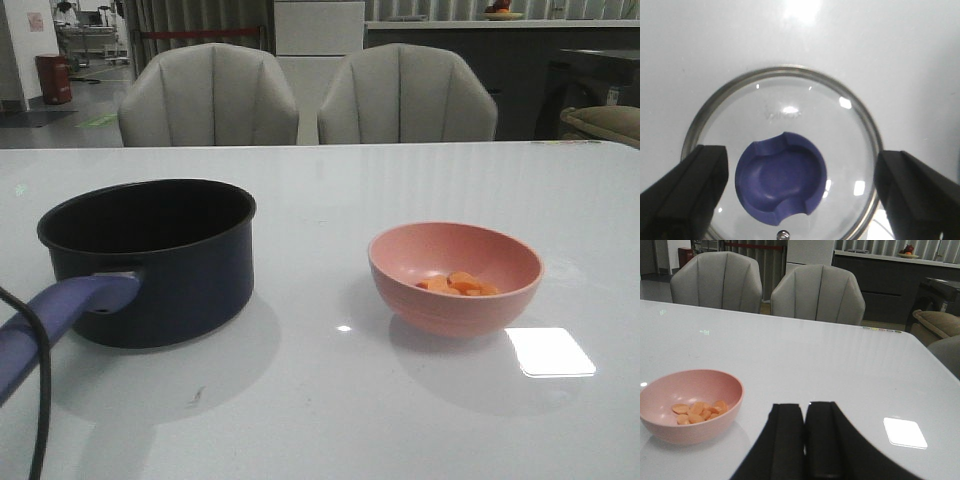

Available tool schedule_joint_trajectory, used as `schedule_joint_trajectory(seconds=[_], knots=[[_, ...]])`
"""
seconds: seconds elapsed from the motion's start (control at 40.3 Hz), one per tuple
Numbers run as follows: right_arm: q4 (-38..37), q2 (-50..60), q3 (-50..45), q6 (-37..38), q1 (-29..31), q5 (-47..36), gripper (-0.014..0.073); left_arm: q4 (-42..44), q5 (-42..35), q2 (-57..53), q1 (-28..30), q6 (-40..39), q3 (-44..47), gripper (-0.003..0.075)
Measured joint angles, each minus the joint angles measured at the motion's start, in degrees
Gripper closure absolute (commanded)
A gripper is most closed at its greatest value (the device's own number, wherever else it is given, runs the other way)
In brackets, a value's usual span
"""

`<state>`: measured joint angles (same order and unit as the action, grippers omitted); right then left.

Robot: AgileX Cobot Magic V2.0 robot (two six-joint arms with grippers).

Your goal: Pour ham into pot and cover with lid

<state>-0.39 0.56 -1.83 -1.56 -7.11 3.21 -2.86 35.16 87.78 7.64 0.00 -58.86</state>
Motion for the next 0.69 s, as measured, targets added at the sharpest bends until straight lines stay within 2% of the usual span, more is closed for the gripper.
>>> schedule_joint_trajectory(seconds=[0.198,0.695], knots=[[0.00,0.00,0.00,0.00,0.00,0.00,0.0447,0.13,-3.07,-13.25,-2.75,0.00,3.14,0.0095],[0.00,0.00,0.00,0.00,0.00,0.00,0.0447,1.01,-17.75,-52.36,-16.25,0.00,23.78,0.0095]])
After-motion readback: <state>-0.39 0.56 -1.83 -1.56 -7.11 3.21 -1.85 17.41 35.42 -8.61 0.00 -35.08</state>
